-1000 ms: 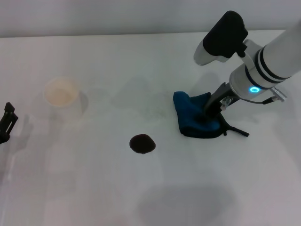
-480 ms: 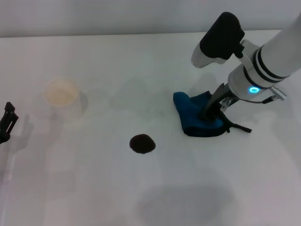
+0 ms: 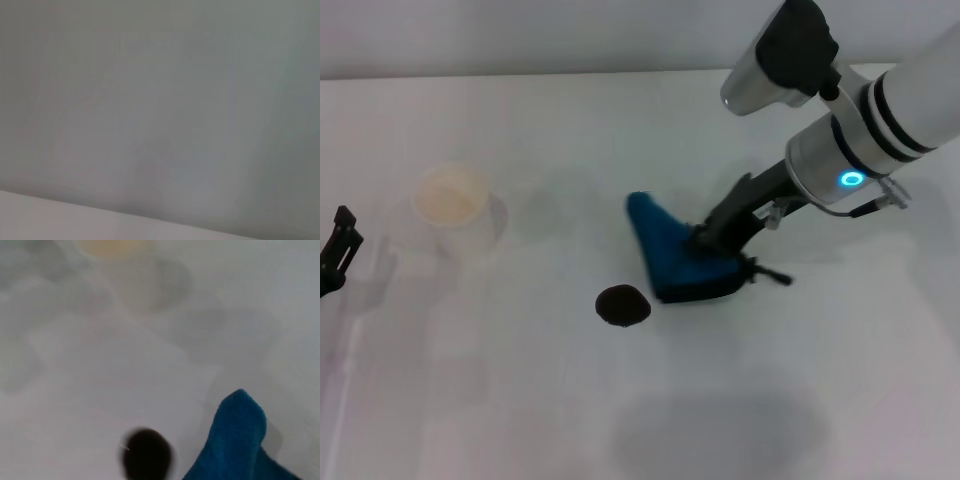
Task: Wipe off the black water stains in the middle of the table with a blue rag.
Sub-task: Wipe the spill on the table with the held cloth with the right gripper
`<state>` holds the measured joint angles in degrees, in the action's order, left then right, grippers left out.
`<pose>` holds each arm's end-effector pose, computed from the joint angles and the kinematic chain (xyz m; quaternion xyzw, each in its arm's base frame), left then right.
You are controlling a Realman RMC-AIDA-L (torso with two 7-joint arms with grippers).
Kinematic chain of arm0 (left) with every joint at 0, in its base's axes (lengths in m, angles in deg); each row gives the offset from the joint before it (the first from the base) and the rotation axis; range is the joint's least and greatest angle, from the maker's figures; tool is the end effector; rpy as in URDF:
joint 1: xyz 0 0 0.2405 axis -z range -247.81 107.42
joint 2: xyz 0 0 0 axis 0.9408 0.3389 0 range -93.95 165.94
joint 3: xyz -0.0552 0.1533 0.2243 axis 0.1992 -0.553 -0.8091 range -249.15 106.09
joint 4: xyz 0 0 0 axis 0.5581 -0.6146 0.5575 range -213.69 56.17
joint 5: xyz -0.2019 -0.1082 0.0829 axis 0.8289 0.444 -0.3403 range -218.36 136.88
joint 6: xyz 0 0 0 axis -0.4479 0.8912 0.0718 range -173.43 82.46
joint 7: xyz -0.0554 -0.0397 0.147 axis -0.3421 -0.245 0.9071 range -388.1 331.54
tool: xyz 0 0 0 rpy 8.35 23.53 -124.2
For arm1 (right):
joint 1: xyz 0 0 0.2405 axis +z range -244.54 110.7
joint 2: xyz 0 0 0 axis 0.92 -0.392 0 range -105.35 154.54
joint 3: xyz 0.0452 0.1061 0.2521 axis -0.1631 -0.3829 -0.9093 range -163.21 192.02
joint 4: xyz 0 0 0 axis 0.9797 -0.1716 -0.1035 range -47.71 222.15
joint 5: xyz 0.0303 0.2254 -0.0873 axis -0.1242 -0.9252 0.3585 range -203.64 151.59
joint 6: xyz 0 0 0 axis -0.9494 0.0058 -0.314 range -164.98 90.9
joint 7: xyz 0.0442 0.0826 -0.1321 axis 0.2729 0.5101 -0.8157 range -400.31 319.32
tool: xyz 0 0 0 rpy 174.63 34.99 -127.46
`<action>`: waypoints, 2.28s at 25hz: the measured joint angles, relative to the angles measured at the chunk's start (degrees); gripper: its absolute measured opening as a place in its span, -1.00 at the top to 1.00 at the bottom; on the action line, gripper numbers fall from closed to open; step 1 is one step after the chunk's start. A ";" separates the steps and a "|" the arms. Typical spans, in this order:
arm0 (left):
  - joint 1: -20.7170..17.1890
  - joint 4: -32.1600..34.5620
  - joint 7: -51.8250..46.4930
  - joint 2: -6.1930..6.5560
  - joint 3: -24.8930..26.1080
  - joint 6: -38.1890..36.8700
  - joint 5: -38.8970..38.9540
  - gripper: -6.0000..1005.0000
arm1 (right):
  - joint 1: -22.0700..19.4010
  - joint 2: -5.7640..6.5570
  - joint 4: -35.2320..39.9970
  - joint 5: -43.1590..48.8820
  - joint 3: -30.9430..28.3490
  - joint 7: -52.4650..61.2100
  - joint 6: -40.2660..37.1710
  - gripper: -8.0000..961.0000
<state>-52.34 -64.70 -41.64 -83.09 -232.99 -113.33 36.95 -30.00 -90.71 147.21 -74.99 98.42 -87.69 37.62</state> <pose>-0.3926 0.3076 -0.0805 -0.6691 -0.3481 -0.3132 0.5772 0.2101 0.4181 -0.0644 -0.9492 0.2750 -0.0963 0.1189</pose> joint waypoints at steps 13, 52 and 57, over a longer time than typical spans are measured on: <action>1.11 -0.09 0.00 0.00 0.00 0.36 0.00 -0.77 | -4.23 -0.64 -5.30 -16.55 11.46 -11.31 -10.72 0.84; 1.13 -0.18 0.01 0.00 -0.03 0.21 0.17 -0.77 | -3.56 -0.32 -13.03 -19.57 18.74 -11.20 -34.38 0.86; 1.04 -0.05 0.00 -0.07 -0.23 0.09 0.17 -0.77 | -4.04 -0.77 -12.65 -20.95 20.72 -11.23 -29.05 0.86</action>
<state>-51.30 -64.75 -41.64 -83.16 -233.21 -113.23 37.12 -34.04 -91.48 134.55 -95.94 119.14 -98.93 8.56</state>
